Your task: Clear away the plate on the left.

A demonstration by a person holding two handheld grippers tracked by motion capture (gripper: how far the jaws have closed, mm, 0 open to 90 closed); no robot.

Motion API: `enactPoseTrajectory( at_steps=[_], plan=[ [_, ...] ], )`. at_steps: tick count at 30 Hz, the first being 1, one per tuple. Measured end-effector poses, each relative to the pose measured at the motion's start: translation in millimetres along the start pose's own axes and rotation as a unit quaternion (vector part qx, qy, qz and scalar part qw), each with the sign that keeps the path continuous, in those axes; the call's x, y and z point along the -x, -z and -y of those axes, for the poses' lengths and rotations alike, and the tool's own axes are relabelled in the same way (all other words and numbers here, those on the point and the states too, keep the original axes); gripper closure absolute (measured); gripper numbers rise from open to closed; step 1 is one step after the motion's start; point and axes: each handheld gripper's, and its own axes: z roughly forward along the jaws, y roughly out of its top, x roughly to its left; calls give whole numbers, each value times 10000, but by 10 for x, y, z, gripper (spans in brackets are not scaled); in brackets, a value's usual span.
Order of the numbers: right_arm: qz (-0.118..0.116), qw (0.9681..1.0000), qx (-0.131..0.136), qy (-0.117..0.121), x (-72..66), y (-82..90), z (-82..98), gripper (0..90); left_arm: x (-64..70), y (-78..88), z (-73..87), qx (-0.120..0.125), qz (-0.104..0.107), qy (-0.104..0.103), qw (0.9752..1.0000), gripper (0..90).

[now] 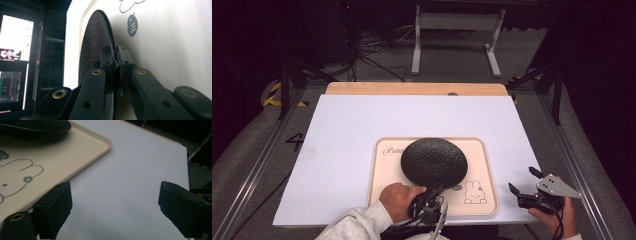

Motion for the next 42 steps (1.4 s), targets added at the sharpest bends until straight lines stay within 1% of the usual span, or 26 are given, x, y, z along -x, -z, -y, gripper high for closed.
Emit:
enactPoseTrajectory(
  at_steps=[5,6,7,9,11,13,14,15,16,19,20,23,24,26,28,29,31,32,33,34,35,38,39,40,41,42],
  plan=[
    [-4,10000,4,-8,2,1,3,126,1,2,40,15,87,55,9999,862],
    [-5,10000,-3,-4,2,-2,3,126,0,6,48,7,109,109,9999,858],
    [-13,10000,-9,-1,-1,-3,3,126,1,1,65,48,170,195,9997,852],
    [-12,10000,-23,17,-4,-4,2,126,5,-9,86,52,292,258,9992,828],
    [-17,10000,-15,6,-3,-5,4,126,15,-14,95,57,327,262,9991,819],
    [-19,10000,-10,-4,1,-5,6,126,16,-27,107,56,459,288,9985,808],
    [-17,10000,-12,-5,2,-5,8,126,14,-30,116,21,535,263,9982,801],
    [-18,10000,-10,-1,4,-6,9,126,26,-31,126,36,531,345,9980,795],
    [-22,10000,-11,-5,3,-6,10,126,21,-31,136,41,571,381,9976,792],
    [-17,10000,-7,-5,6,-6,10,126,9,-23,160,16,651,384,9971,785],
    [-12,10000,-13,-3,6,-5,11,126,0,-14,186,1,726,458,9963,777],
    [-8,10000,-9,-9,7,-3,11,125,5,-11,230,-19,850,618,9945,761],
    [-9,10000,-9,-9,8,-3,11,125,0,-12,236,-48,894,577,9943,751],
    [-3,10000,-14,-7,8,-5,10,125,18,-21,258,-97,975,641,9931,735],
    [-6,10000,-7,-10,6,-3,9,125,16,-18,271,-94,998,667,9927,729],
    [-4,10000,-11,-10,6,-3,9,126,16,-12,277,-106,974,732,9925,720],
    [-4,10000,-14,-13,7,-4,10,125,4,-11,291,-86,985,761,9922,684],
    [-9,10000,-27,-16,6,-5,13,125,-11,-9,314,-48,1009,850,9912,669],
    [-9,10000,-27,-16,6,-5,13,125,-11,-9,314,-48,1009,850,9912,656],
    [-12,10000,-26,-20,9,-6,16,125,-27,-4,334,-51,1026,964,9900,632],
    [-2,10000,-18,-9,13,-6,17,125,-27,-4,334,-51,1026,964,9900,610],
    [47,10000,-9,-34,18,0,17,126,-58,0,366,-11,1086,1081,9882,589],
    [64,10000,-2,-64,24,5,18,126,-62,1,376,-6,1115,1155,9870,576],
    [54,9999,9,-89,28,7,24,126,-74,2,392,24,1162,1283,9849,561],
    [71,9999,-12,-90,31,7,34,126,-84,3,401,41,1206,1323,9838,544],
    [68,9999,-12,-109,33,10,38,126,-89,7,405,50,1203,1377,9831,536]
  ],
)
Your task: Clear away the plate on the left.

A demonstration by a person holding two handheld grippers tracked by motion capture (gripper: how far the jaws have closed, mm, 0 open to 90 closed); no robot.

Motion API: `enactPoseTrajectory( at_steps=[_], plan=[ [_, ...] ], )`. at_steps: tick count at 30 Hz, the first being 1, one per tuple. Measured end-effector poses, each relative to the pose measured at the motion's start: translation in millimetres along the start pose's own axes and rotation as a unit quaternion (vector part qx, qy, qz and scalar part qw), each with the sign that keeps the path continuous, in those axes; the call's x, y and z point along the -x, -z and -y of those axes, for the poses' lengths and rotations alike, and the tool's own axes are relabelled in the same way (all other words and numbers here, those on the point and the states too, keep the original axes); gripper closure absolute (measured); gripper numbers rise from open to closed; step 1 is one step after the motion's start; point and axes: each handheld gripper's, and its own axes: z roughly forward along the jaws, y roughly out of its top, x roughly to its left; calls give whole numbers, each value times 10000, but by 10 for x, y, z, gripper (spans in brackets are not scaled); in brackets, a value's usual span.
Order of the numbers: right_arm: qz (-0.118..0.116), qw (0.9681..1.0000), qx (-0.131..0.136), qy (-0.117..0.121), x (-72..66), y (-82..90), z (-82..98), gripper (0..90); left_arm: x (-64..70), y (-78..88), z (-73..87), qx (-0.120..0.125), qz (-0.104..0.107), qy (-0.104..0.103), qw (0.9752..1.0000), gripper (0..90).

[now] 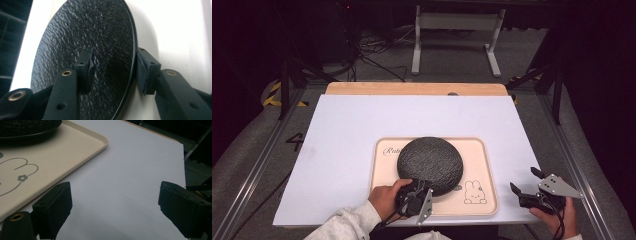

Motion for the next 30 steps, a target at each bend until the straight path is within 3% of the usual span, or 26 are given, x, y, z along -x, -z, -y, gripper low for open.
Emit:
enactPoseTrajectory(
  at_steps=[11,12,16,19,22,23,29,30],
  plan=[
    [-10,10000,18,16,-10,4,-8,126,-49,132,53,218,-13,258,9994,398],
    [-11,10000,14,19,-10,3,-8,126,-65,147,61,294,-2,377,9989,385],
    [-29,10000,4,28,-14,-3,-8,126,-128,212,96,391,-9,523,9979,338],
    [-39,10000,0,35,-16,-2,-8,125,-161,235,141,486,-10,784,9957,295],
    [-40,10000,-2,38,-18,-2,-9,125,-192,254,162,497,-50,804,9955,268],
    [-46,10000,-5,38,-19,-4,-9,126,-222,283,190,560,19,903,9943,268],
    [-52,10000,-10,44,-20,-5,-8,125,-309,359,267,566,-96,1075,9925,247],
    [-54,10000,-13,49,-21,-5,-8,126,-341,382,310,566,-115,1200,9911,235]
  ],
)
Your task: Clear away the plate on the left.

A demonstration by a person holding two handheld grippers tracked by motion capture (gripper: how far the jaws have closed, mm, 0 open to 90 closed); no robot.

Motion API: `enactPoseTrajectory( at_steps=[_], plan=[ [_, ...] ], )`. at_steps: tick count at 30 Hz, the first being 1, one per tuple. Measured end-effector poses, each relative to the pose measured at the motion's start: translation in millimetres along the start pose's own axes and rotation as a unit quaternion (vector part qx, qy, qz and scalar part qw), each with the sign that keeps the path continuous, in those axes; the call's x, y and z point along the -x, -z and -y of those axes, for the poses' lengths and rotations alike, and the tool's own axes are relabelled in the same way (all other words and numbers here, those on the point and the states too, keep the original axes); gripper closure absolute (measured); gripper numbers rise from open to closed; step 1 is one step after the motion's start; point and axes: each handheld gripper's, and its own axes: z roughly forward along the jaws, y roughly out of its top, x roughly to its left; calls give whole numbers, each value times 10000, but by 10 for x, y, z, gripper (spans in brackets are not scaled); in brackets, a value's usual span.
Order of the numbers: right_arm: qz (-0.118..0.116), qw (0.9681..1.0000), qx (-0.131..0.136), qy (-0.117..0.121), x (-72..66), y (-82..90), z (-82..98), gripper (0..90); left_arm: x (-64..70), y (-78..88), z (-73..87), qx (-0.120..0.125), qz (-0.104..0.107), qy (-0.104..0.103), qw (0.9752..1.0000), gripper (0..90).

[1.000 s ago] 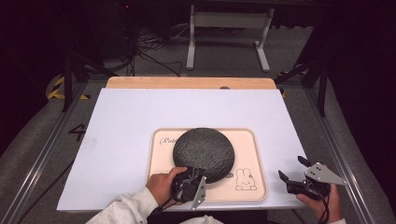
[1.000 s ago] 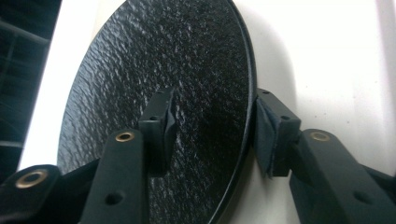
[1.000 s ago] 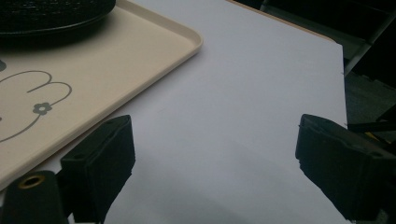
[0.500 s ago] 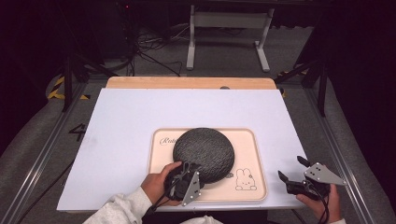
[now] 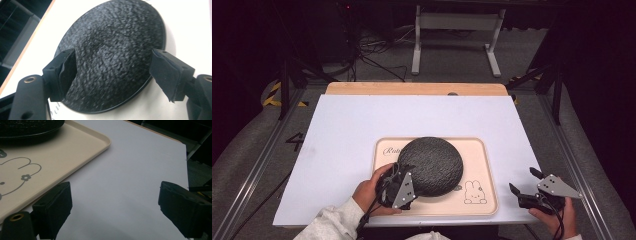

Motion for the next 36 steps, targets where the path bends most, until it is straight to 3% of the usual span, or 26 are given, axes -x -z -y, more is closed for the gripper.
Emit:
enactPoseTrajectory(
  at_steps=[15,25,36],
  plan=[
    [-13,10000,-6,10,-1,-5,2,125,-259,88,245,-157,-161,380,9990,178],
    [-16,10000,-23,27,-7,-10,0,125,-435,124,451,-394,-248,765,9960,161],
    [-24,10000,-40,32,-17,-15,-4,126,-529,234,687,-632,-293,979,9928,108]
  ],
)
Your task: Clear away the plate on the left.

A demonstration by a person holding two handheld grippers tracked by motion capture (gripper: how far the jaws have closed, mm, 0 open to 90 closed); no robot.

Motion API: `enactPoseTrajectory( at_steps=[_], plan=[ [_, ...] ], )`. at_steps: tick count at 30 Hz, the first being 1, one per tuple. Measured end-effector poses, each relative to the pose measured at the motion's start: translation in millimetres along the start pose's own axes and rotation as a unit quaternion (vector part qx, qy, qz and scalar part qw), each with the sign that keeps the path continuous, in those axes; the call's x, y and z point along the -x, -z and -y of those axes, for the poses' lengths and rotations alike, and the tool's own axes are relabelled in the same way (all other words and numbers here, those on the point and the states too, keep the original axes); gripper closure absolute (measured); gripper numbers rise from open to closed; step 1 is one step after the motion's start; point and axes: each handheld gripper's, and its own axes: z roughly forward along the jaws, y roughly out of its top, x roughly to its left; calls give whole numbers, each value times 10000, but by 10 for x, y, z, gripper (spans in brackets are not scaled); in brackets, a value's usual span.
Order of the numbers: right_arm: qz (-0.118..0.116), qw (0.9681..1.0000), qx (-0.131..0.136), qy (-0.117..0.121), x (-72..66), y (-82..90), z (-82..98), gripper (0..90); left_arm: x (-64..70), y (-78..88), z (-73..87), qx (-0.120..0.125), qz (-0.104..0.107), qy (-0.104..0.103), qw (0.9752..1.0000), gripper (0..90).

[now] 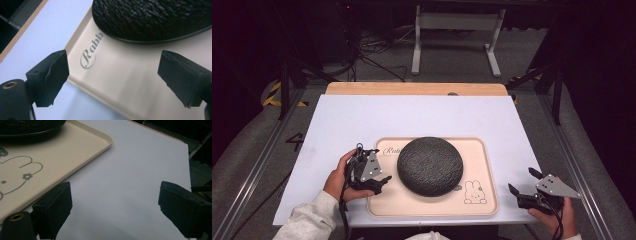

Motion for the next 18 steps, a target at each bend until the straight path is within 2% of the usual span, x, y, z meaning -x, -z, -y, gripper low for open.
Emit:
enactPoseTrajectory(
  at_steps=[11,18],
  plan=[
    [0,10000,-38,2,3,-13,9,125,-59,67,214,-260,-128,81,9995,97],
    [-8,10000,-30,-6,-3,-8,6,124,-84,127,360,-398,-183,213,9988,91]
  ],
)
